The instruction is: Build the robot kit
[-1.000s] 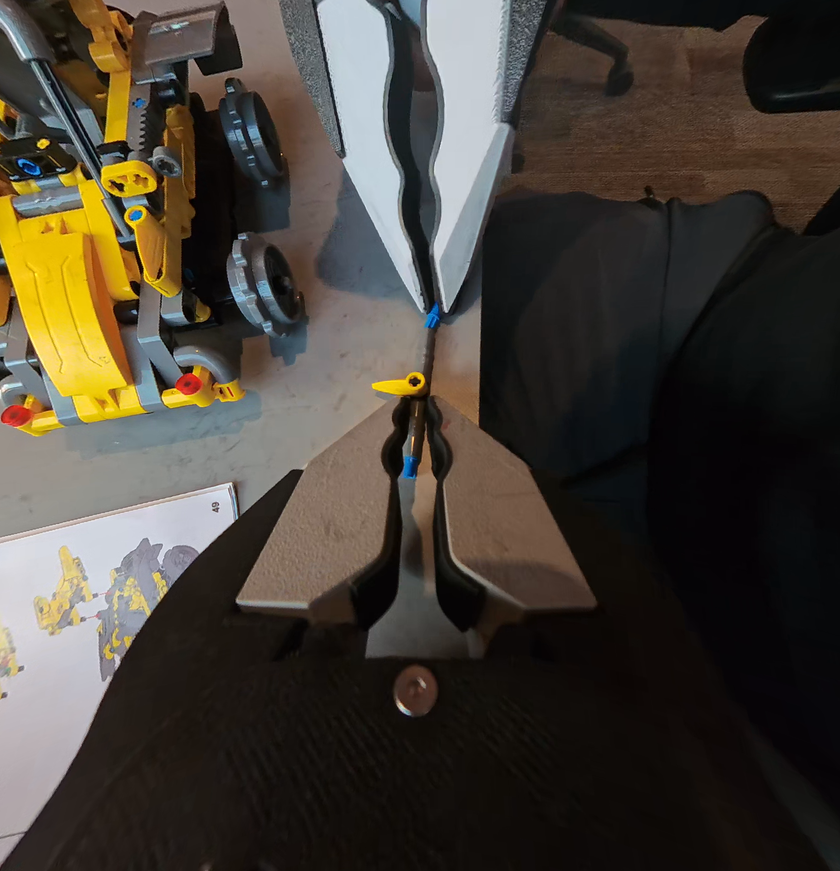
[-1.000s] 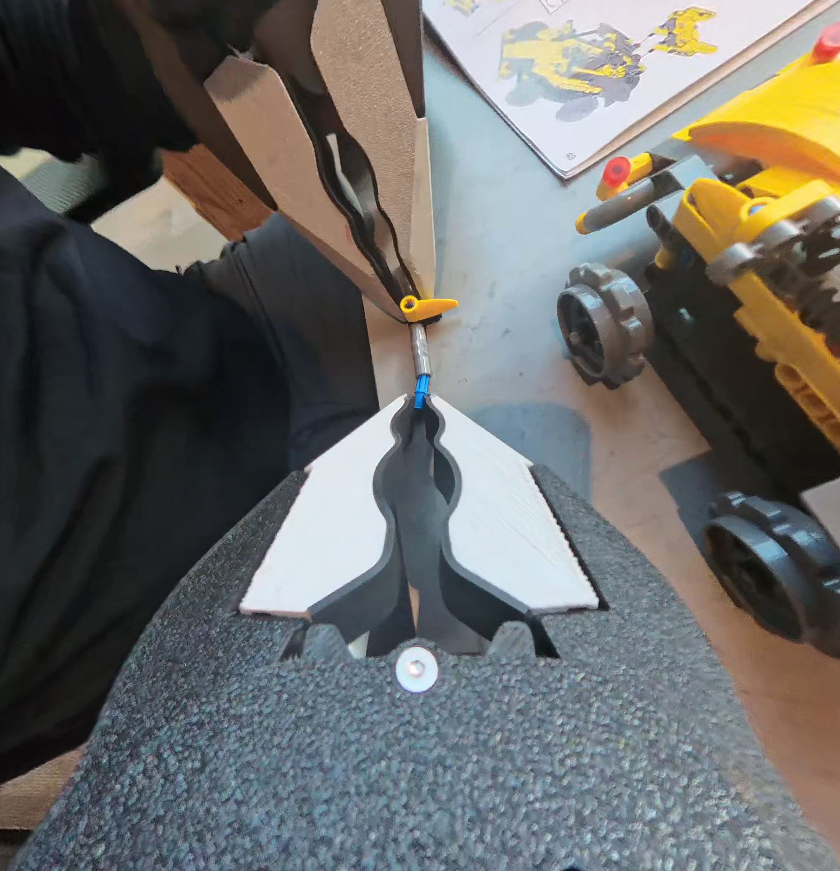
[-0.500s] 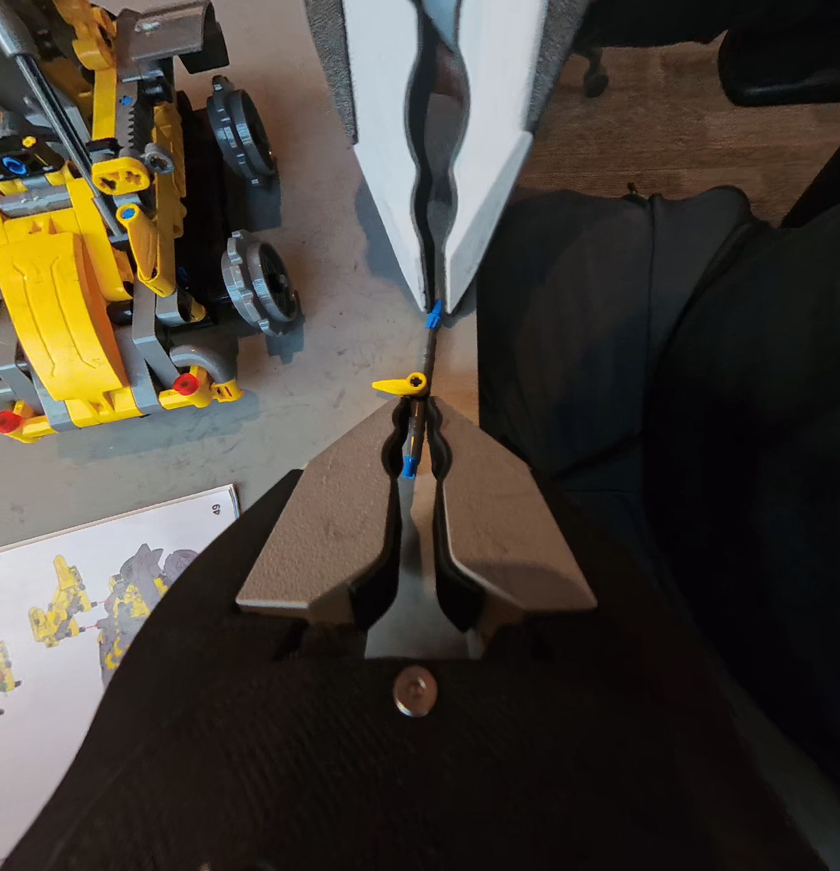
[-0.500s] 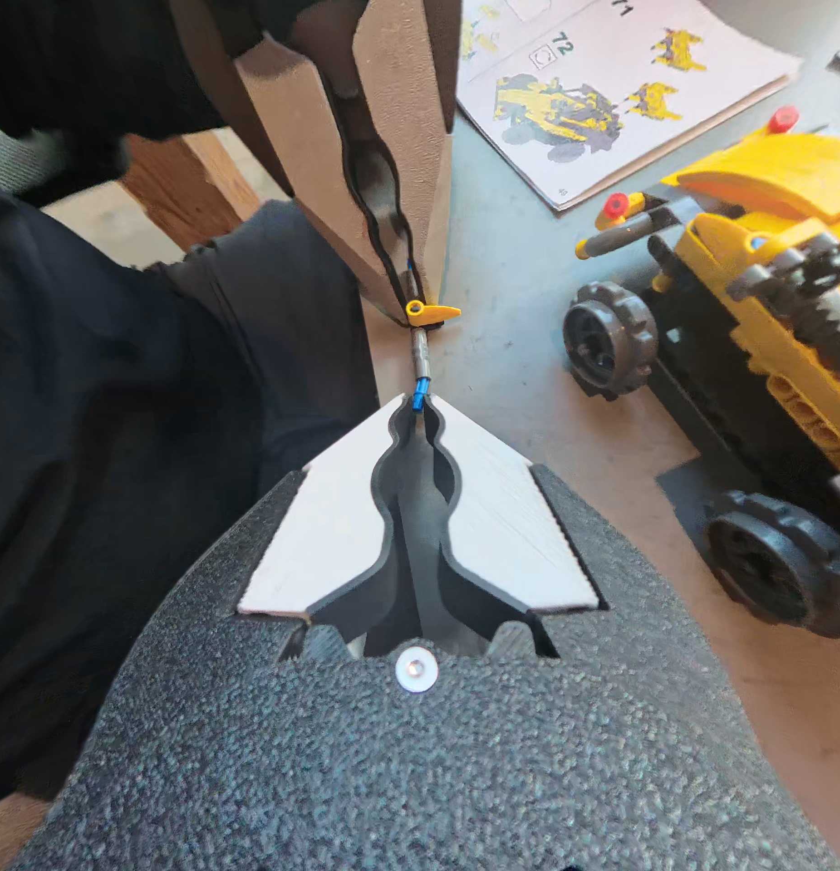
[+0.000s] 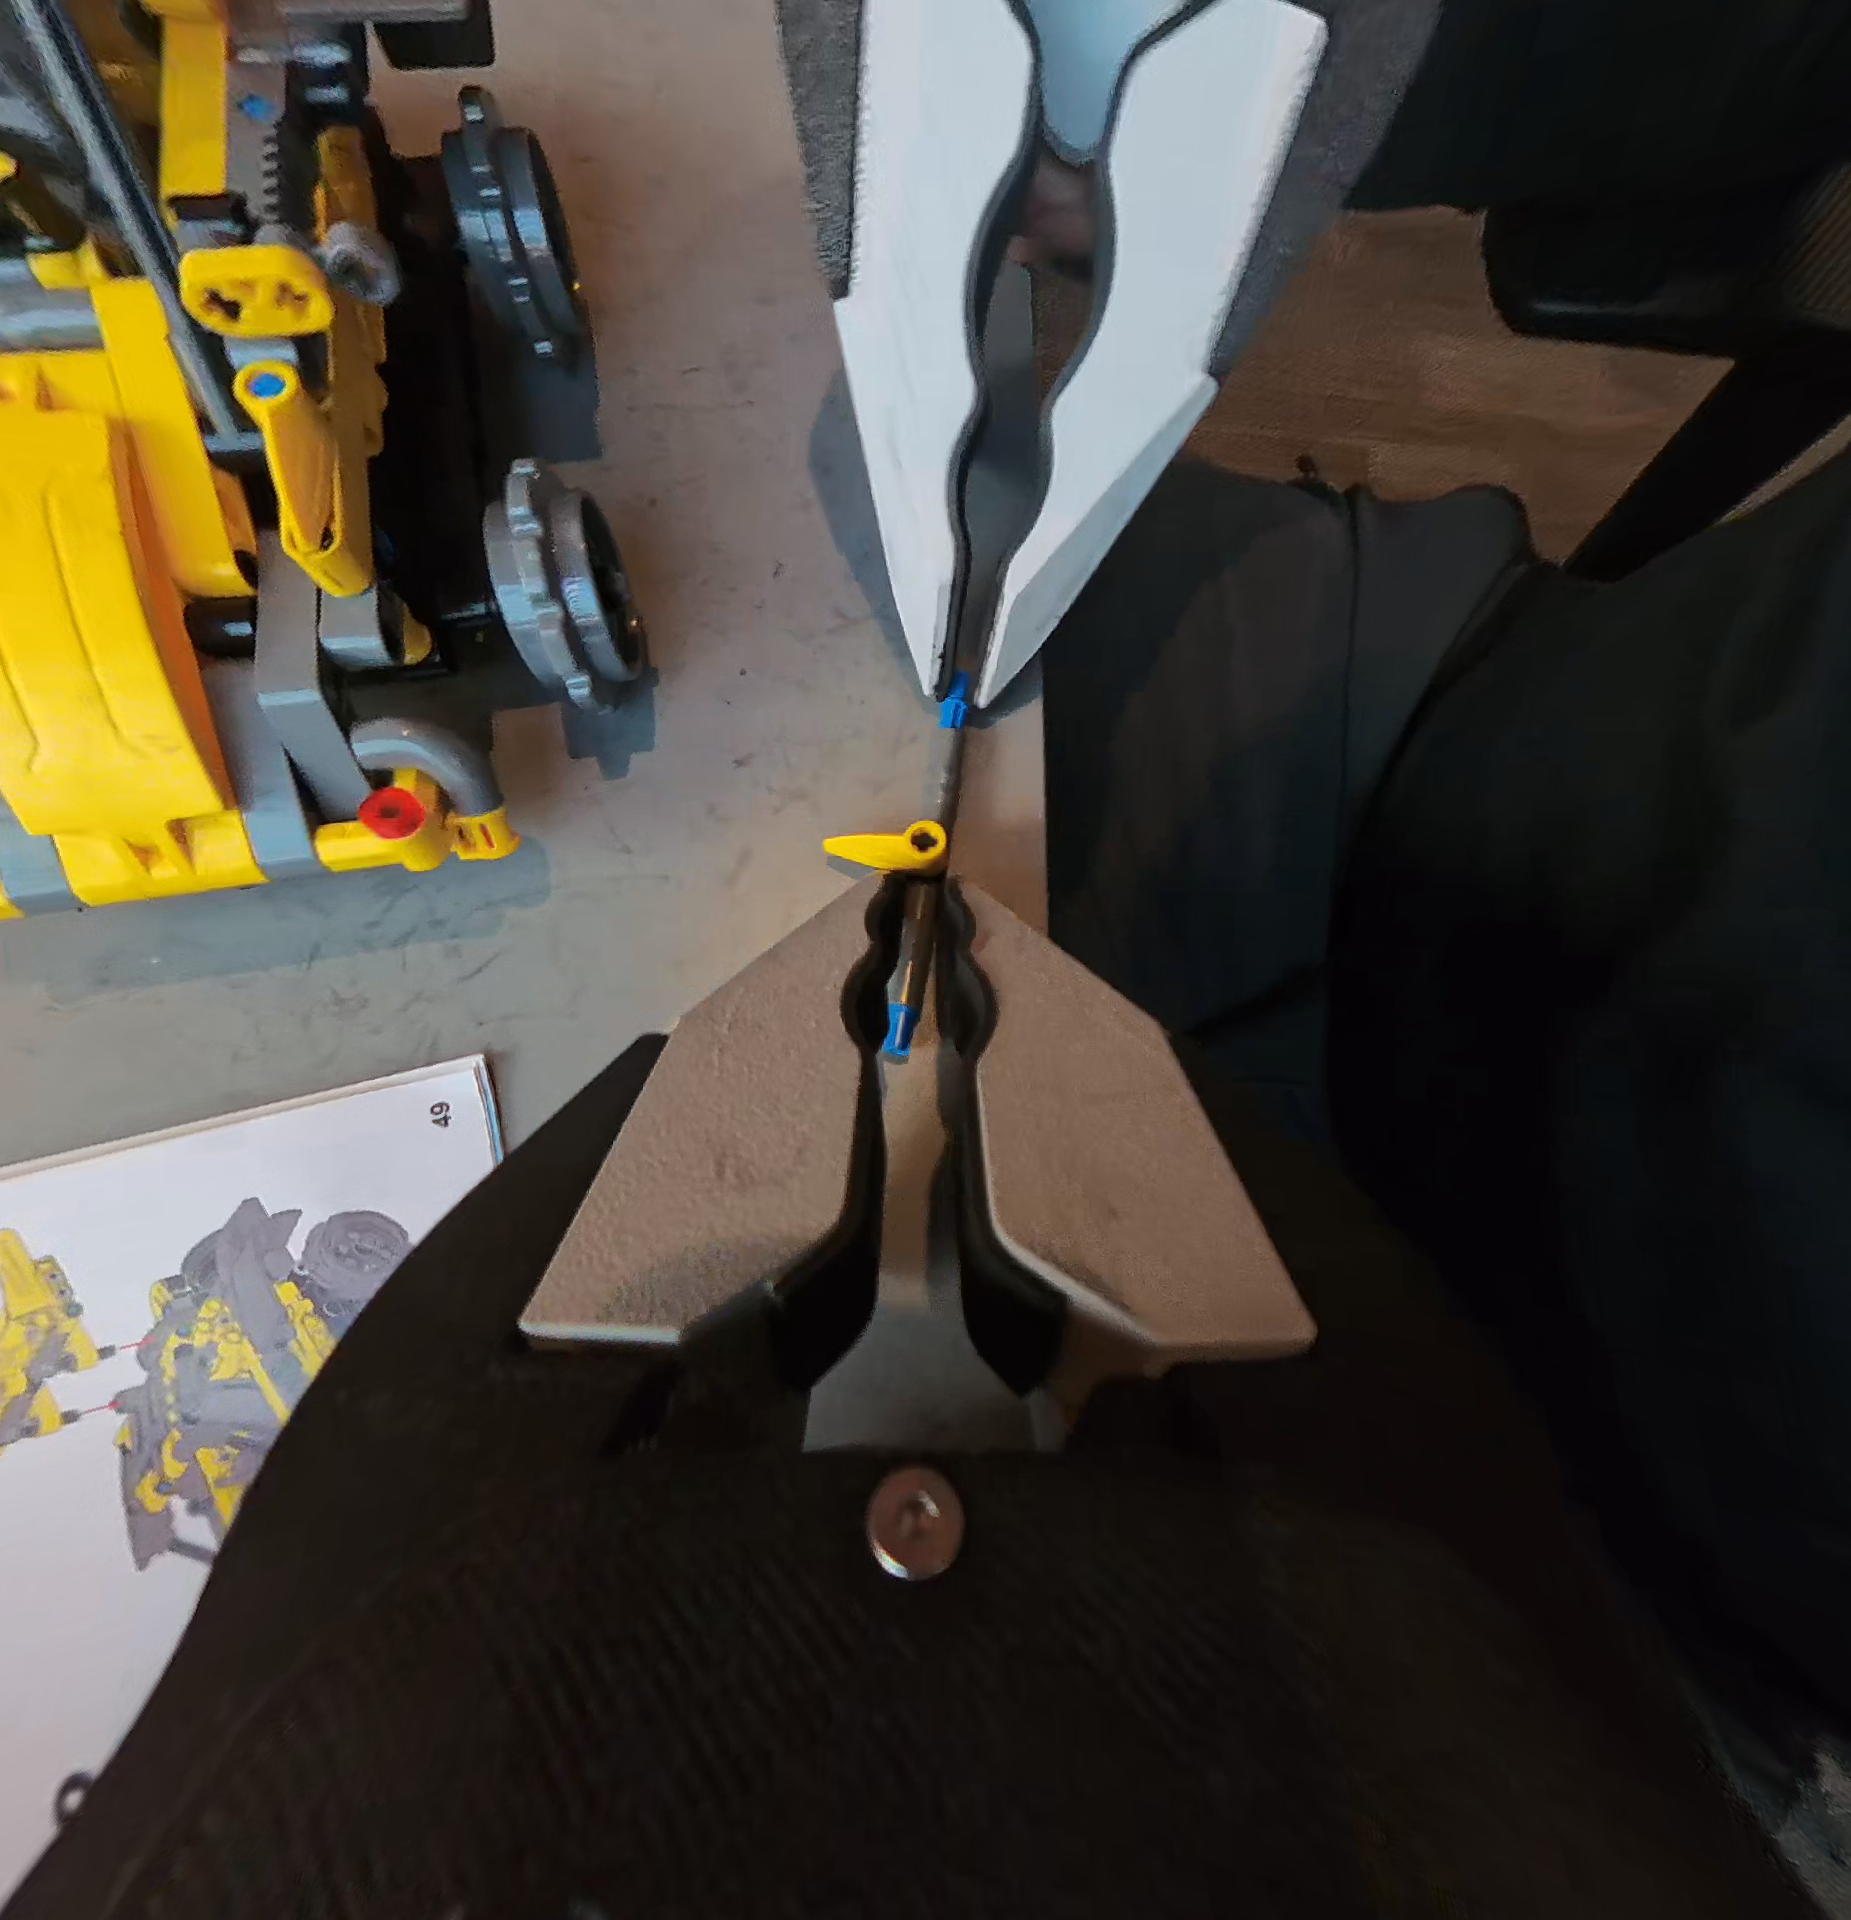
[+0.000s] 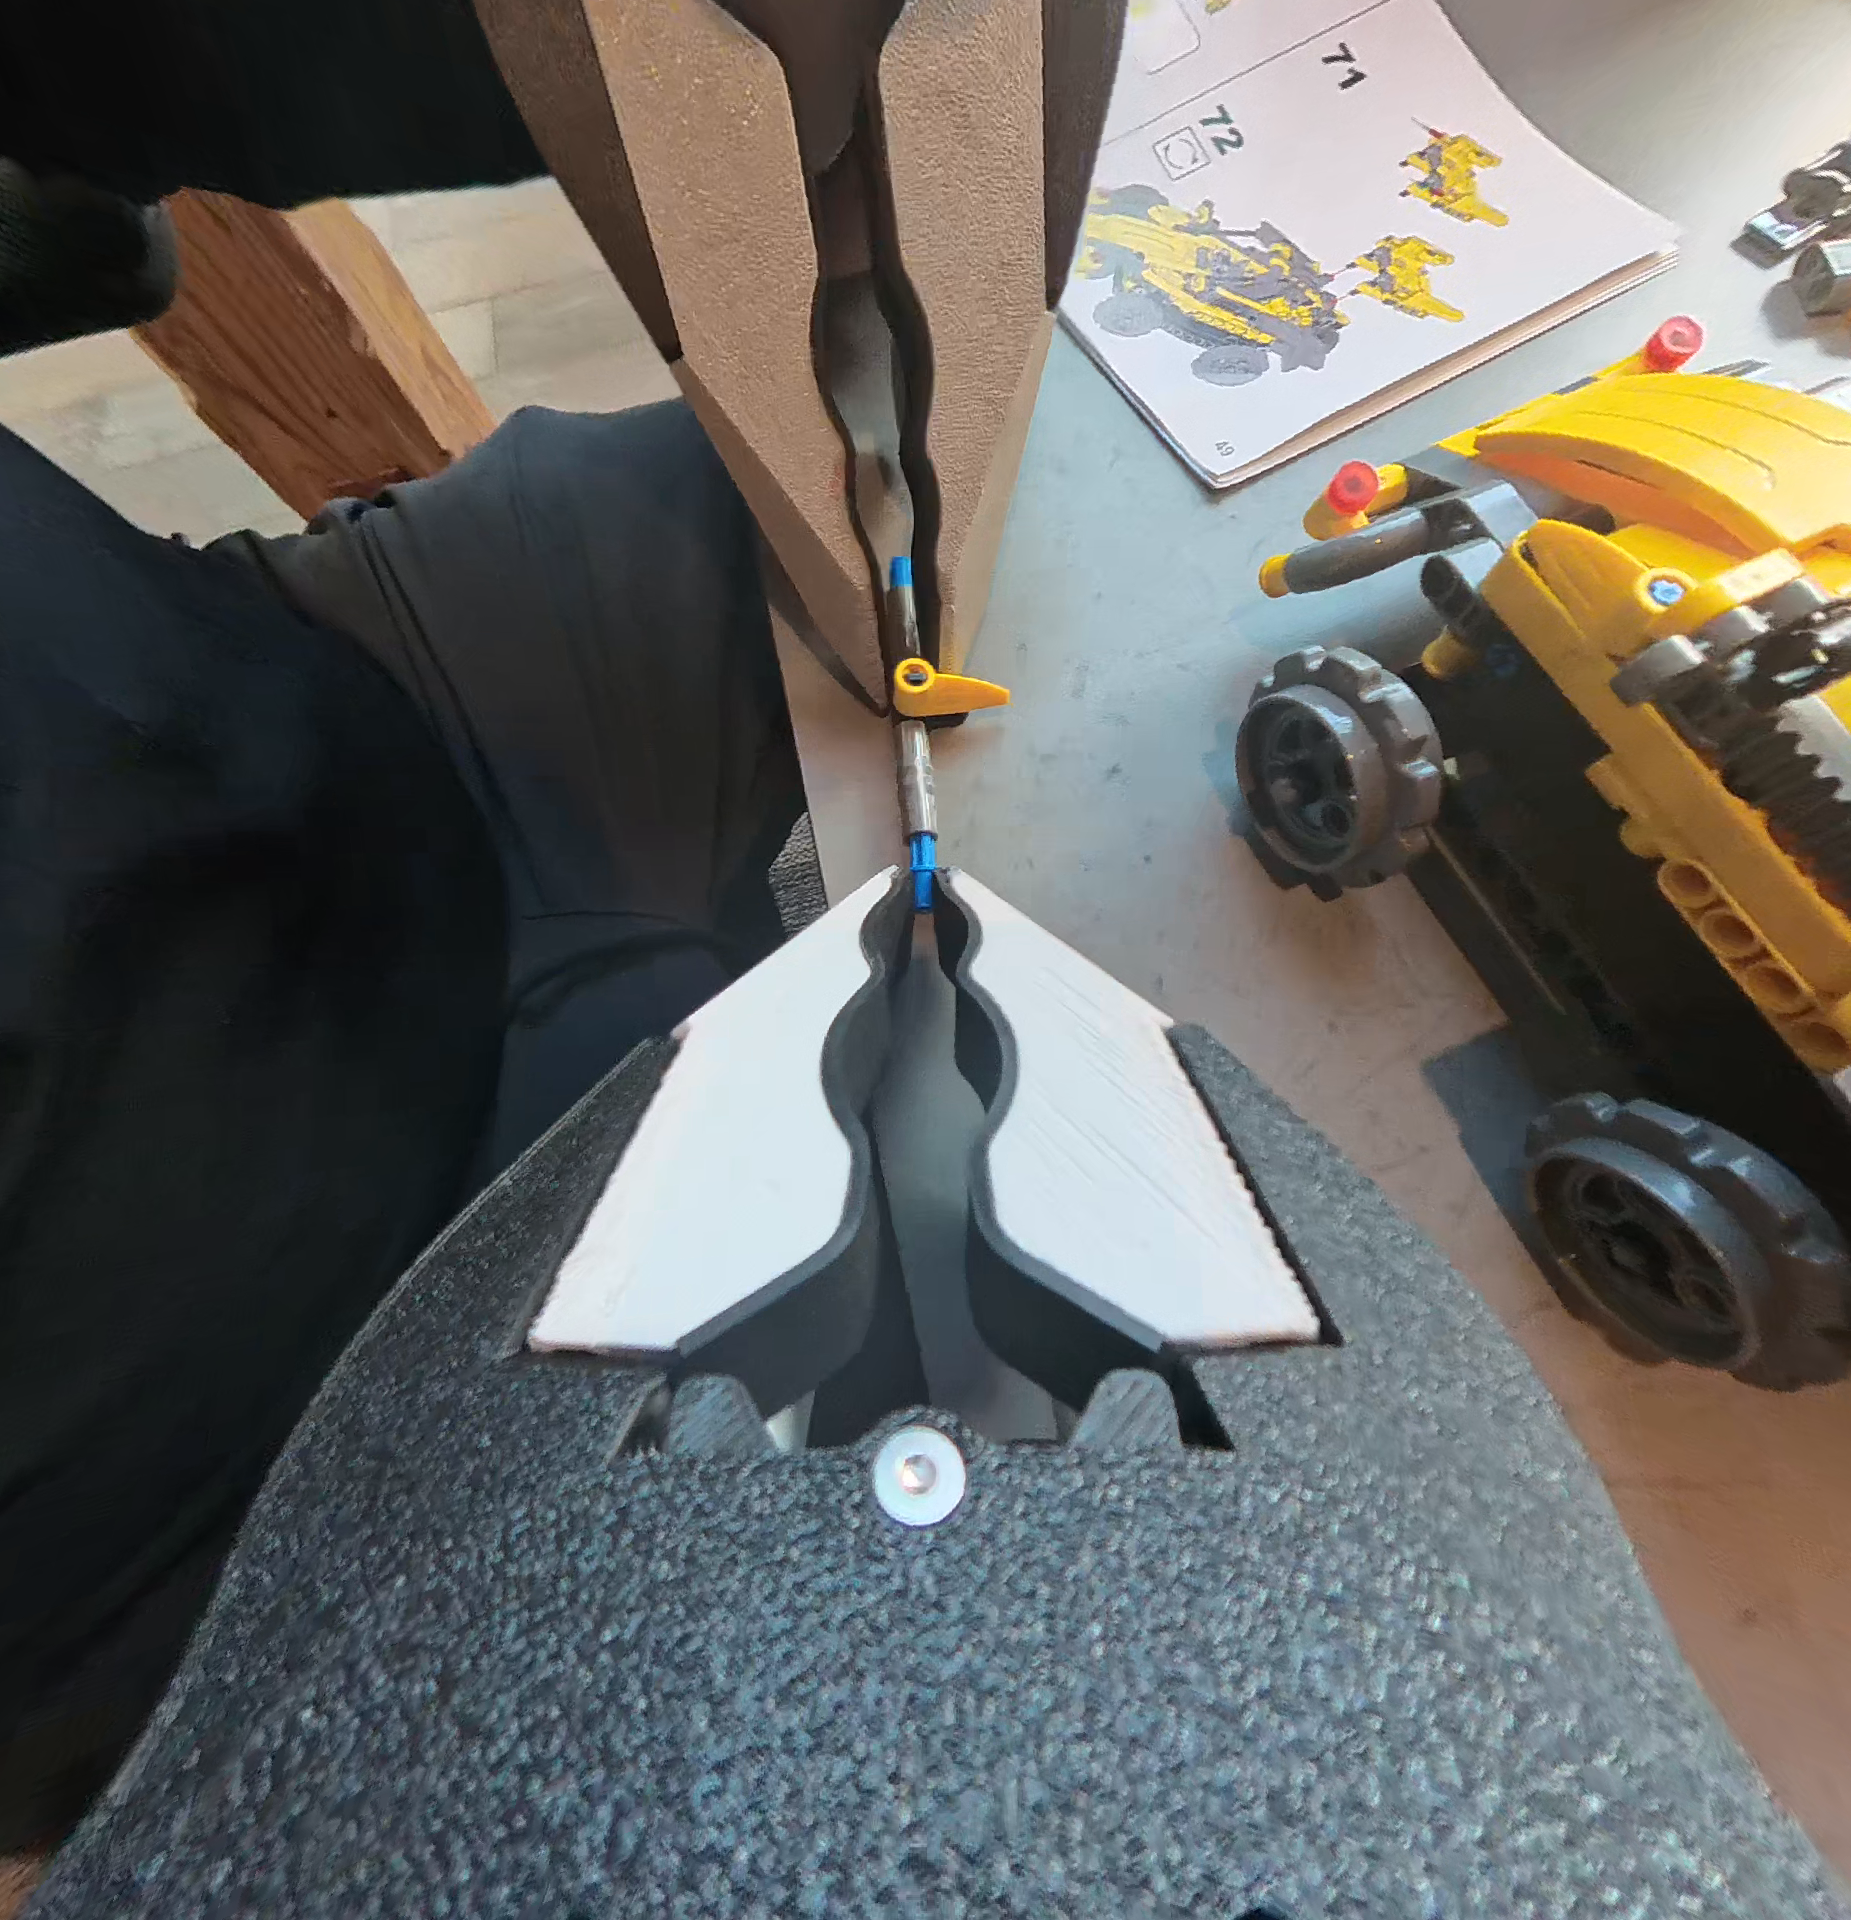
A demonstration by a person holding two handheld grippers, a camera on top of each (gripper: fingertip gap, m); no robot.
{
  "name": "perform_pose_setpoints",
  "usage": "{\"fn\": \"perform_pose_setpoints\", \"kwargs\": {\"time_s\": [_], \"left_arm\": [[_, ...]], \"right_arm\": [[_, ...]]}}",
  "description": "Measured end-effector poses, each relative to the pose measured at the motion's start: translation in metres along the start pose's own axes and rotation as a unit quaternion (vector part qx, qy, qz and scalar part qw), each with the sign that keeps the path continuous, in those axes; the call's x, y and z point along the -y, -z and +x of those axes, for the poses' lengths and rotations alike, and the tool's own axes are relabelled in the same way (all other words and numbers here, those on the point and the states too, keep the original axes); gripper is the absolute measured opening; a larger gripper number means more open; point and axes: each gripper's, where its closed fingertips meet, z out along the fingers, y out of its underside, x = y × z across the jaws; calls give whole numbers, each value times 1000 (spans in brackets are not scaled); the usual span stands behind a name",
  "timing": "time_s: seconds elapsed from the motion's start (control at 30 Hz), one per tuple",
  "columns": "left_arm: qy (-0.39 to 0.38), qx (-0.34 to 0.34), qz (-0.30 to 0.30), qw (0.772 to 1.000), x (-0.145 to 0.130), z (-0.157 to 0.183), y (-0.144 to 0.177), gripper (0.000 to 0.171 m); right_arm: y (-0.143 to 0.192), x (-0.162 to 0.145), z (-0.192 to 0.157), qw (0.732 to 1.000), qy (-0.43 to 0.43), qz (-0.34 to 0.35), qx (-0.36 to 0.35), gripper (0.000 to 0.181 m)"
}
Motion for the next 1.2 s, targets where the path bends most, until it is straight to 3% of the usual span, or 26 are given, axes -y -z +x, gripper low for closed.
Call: {"fn": "perform_pose_setpoints", "kwargs": {"time_s": [0.27, 0.47, 0.7, 1.2], "left_arm": [[81, -45, -7, 996, -1, 1, 2, 2], [129, -77, -16, 989, 1, 1, 1, 2], [67, -42, -20, 997, 1, 1, 1, 2], [61, 4, -40, 997, 5, -1, -4, 2]], "right_arm": [[-1, 2, 0, 991, 107, 2, -79, 0], [2, 2, 4, 956, 236, -41, -168, 1], [1, 2, 4, 972, 193, -33, -129, 1], [0, 2, 3, 977, 182, -28, -108, 0]]}}
